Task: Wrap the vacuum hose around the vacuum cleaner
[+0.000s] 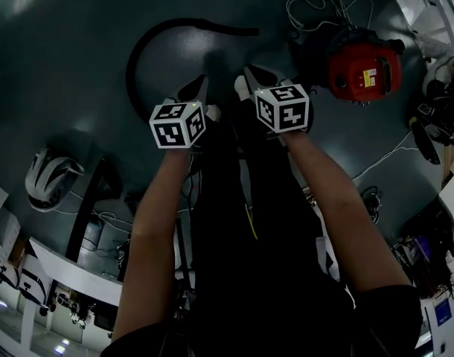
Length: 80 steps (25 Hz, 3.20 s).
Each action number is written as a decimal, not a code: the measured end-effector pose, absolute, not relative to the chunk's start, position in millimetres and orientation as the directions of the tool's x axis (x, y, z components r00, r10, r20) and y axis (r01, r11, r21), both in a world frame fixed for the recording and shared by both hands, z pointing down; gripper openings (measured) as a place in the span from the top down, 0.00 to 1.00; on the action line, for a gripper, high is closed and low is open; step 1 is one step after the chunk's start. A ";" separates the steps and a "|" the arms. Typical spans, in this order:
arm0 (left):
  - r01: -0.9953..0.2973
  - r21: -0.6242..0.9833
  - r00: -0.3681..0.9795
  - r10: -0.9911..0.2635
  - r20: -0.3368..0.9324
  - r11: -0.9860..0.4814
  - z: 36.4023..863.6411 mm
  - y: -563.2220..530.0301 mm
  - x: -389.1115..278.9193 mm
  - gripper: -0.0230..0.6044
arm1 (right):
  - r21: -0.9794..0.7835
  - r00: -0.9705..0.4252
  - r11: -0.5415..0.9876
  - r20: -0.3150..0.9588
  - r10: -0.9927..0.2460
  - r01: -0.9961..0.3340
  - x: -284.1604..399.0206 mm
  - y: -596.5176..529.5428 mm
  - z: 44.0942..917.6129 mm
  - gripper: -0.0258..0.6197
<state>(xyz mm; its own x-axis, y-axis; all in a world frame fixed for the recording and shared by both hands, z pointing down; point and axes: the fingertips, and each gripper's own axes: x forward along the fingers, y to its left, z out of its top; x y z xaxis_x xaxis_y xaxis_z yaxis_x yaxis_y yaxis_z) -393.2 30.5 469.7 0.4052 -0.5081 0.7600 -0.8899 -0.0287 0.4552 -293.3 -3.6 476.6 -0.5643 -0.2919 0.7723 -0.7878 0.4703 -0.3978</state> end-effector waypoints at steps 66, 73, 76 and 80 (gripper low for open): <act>-0.877 0.460 0.473 -0.423 0.773 -0.138 808.6 -49.3 -346.1 0.95 | -0.281 -0.368 0.243 0.782 -0.503 -0.928 -266.4 -123.4 832.2 0.70; -0.881 0.452 0.466 -0.421 0.778 -0.140 805.5 -50.2 -346.9 0.95 | -0.301 -0.408 0.282 0.759 -0.508 -0.911 -270.3 -122.0 818.5 0.74; -0.887 0.441 0.456 -0.416 0.787 -0.138 792.1 -45.8 -352.0 0.95 | -0.283 -0.397 0.289 0.770 -0.499 -0.914 -268.3 -117.6 800.8 0.74; -0.894 0.428 0.442 -0.407 0.800 -0.130 764.5 -36.9 -361.4 0.95 | -0.300 -0.369 0.215 0.785 -0.498 -0.929 -259.0 -112.7 768.9 0.74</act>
